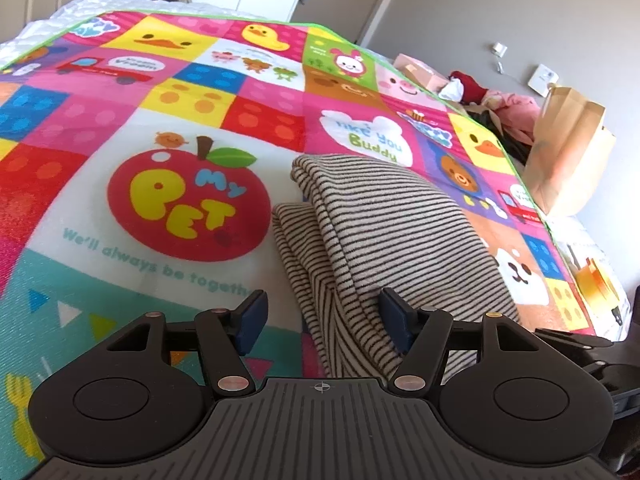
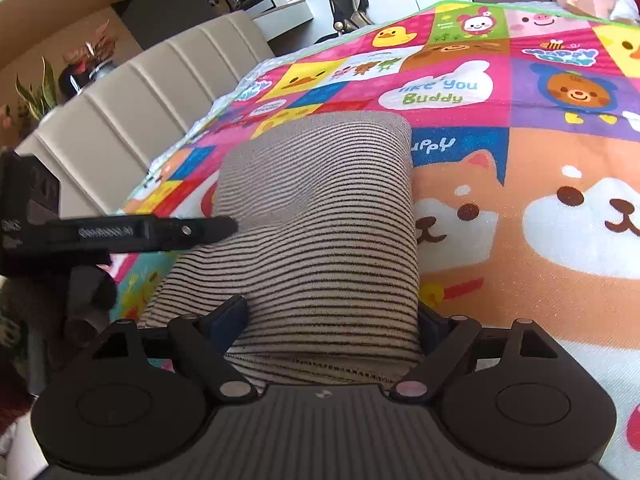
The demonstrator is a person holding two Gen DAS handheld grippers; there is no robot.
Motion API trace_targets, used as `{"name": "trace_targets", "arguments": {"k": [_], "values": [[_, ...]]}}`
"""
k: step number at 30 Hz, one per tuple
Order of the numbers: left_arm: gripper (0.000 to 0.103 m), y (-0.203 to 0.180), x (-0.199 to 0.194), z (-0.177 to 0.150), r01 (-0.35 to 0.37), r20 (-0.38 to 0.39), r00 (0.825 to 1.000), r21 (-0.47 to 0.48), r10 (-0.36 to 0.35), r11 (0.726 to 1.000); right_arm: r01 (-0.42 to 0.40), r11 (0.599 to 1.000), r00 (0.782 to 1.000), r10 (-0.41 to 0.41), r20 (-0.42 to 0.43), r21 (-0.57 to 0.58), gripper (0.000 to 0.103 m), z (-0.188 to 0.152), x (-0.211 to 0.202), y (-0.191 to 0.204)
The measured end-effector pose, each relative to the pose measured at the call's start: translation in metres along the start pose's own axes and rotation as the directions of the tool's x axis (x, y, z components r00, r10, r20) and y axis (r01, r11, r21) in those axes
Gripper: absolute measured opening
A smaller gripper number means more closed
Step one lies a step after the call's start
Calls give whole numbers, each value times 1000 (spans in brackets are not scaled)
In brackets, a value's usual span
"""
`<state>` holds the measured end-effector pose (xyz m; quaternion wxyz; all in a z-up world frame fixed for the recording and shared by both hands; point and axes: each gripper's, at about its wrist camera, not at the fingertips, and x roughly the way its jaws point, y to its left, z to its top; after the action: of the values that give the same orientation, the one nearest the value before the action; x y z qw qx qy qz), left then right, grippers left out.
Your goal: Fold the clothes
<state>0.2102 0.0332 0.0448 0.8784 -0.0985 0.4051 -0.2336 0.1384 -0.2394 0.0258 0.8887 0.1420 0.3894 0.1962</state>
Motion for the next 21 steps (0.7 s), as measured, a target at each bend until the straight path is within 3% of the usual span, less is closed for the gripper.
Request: {"name": "trace_targets", "arguments": {"k": [7, 11, 14, 18, 21], "values": [[64, -19, -15, 0, 0, -19, 1000, 30, 1, 1000, 32, 998, 999, -33, -7, -46, 85, -4, 1, 3], [60, -27, -18, -4, 71, -53, 996, 9, -70, 997, 41, 997, 999, -42, -2, -71, 85, -3, -2, 6], [58, -35, -11, -15, 31, -87, 996, 87, -24, 996, 18, 1000, 999, -18, 33, -19, 86, 13, -15, -5], [58, -24, -3, -26, 63, -104, 993, 35, -59, 997, 4, 999, 997, -7, 83, 45, 86, 45, -22, -21], [59, -16, 0, -26, 90, -106, 990, -3, -90, 996, 0, 998, 997, -5, 83, 68, 86, 79, 4, -30]]}}
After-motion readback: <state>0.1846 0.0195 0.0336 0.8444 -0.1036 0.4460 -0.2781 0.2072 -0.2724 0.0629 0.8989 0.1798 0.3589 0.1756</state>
